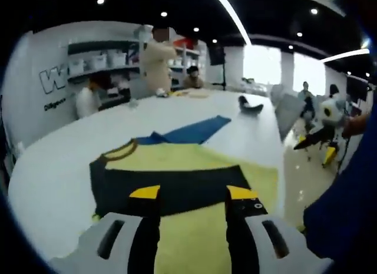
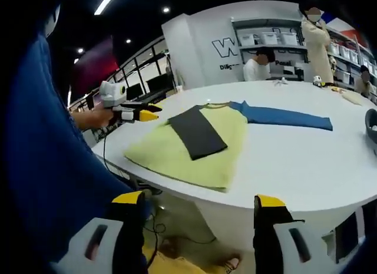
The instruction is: Fold the garment on the visible template until the final outline fits inside the template.
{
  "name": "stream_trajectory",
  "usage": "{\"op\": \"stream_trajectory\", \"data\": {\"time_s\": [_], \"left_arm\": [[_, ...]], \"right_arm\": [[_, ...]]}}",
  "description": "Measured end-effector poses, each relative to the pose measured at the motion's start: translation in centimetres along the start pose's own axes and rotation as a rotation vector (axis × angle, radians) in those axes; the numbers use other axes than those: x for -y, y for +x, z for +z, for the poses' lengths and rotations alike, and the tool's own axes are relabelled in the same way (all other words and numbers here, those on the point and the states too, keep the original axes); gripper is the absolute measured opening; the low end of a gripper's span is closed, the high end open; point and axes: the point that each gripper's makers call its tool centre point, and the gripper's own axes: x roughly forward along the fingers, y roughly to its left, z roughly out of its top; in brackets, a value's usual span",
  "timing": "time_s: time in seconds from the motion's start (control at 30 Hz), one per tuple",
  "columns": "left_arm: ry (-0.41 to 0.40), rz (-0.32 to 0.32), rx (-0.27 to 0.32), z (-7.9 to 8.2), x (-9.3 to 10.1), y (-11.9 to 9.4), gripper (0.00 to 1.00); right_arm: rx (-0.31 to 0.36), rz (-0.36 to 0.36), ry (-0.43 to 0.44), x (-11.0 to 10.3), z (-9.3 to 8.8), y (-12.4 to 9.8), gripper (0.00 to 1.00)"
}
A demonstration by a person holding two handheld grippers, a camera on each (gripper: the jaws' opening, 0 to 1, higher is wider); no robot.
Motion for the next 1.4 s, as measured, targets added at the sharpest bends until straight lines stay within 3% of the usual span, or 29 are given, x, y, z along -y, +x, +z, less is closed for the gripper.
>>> {"op": "stream_trajectory", "data": {"time_s": [0.13,0.23,0.33,0.43,0.63,0.73,0.77,0.9,1.07,1.2,1.3,1.4], "left_arm": [[-0.019,0.081,0.002,-0.6,-3.3,-1.5,0.48],[-0.019,0.126,-0.009,-1.1,-4.8,-2.0,0.55],[-0.012,0.196,-0.019,-1.7,-7.5,-2.2,0.60],[0.010,0.250,-0.063,-2.7,-10.2,-1.8,0.60],[0.053,0.301,-0.121,-4.1,-13.8,-0.4,0.56],[0.055,0.310,-0.138,-4.5,-14.6,0.0,0.55],[0.061,0.320,-0.152,-5.3,-16.1,1.0,0.55],[0.112,0.312,-0.180,-5.7,-16.7,1.8,0.46],[0.114,0.288,-0.179,-6.5,-17.4,3.2,0.52],[0.135,0.276,-0.184,-6.7,-17.4,3.8,0.49],[0.139,0.274,-0.161,-6.5,-17.8,4.2,0.46],[0.119,0.287,-0.138,-6.1,-18.0,4.2,0.45]], "right_arm": [[0.005,0.010,-0.012,-0.1,0.5,0.2,0.74],[0.007,0.014,-0.018,-0.2,0.9,0.1,0.74],[0.004,0.013,-0.020,-0.1,0.9,0.1,0.74],[0.002,0.013,-0.020,-0.1,0.8,0.1,0.74],[-0.008,0.001,-0.024,-0.4,1.0,-0.6,0.74],[-0.010,-0.011,-0.021,-0.6,1.6,-1.0,0.74],[-0.012,-0.015,-0.020,-0.5,1.5,-1.1,0.74],[-0.025,-0.041,-0.015,-0.3,1.1,-1.5,0.74],[-0.026,-0.078,-0.001,-0.4,1.3,-2.0,0.74],[-0.031,-0.105,0.013,-0.8,1.0,-2.1,0.74],[0.019,-0.120,0.061,-1.4,1.9,-1.9,0.74],[0.021,-0.133,0.062,-1.3,1.9,-2.0,0.74]]}}
